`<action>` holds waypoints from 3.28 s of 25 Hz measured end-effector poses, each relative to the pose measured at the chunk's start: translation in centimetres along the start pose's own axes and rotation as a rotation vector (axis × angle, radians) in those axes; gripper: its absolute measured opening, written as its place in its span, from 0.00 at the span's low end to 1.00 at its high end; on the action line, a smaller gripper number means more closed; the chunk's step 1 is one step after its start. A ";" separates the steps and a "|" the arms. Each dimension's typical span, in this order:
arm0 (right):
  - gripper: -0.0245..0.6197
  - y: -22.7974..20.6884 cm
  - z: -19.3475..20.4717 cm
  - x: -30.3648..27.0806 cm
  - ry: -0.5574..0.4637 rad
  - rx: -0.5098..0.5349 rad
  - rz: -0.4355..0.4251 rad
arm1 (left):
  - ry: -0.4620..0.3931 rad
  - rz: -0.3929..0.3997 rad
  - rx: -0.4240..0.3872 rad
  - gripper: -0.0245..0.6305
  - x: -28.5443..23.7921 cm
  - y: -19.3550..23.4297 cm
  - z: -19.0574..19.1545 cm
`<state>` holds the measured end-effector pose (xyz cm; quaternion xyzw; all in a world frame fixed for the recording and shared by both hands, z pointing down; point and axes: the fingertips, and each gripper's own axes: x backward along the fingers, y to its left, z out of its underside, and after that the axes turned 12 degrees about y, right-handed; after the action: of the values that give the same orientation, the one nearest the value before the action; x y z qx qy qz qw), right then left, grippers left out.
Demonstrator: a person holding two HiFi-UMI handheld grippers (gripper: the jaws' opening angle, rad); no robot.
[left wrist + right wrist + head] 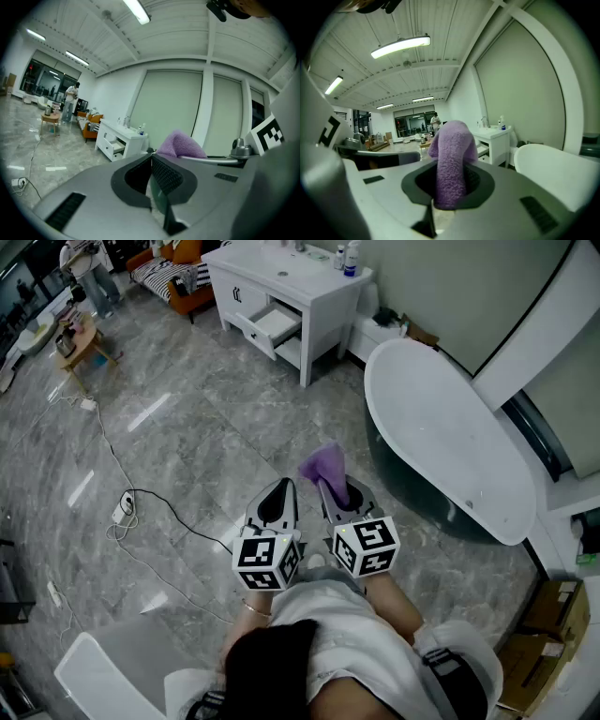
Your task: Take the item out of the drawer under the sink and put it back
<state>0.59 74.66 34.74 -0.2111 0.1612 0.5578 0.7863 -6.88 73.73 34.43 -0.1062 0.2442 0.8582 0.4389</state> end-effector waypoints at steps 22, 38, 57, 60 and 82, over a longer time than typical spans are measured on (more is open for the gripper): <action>0.15 -3.2 0.8 -0.6 0.016 -0.009 -0.063 | 0.014 -0.017 -0.023 0.04 -3.4 -1.8 -0.1; 0.15 -9.1 0.0 -3.3 0.034 -0.001 -0.031 | 0.022 -0.028 -0.022 0.04 -9.8 -2.6 -1.2; 0.15 -13.1 -8.6 -17.6 0.054 -0.052 0.017 | 0.061 0.034 -0.017 0.04 -21.4 6.8 -10.3; 0.15 -12.9 -9.6 -20.5 0.069 -0.061 0.028 | 0.074 0.046 -0.028 0.04 -22.7 9.0 -11.5; 0.15 -13.0 -15.6 -30.5 0.059 -0.054 0.075 | 0.087 0.096 -0.027 0.04 -29.6 16.6 -17.3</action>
<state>2.72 38.26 38.23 -0.2421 0.1769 0.5845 0.7540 -3.33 35.89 36.73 -0.1376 0.2565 0.8761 0.3845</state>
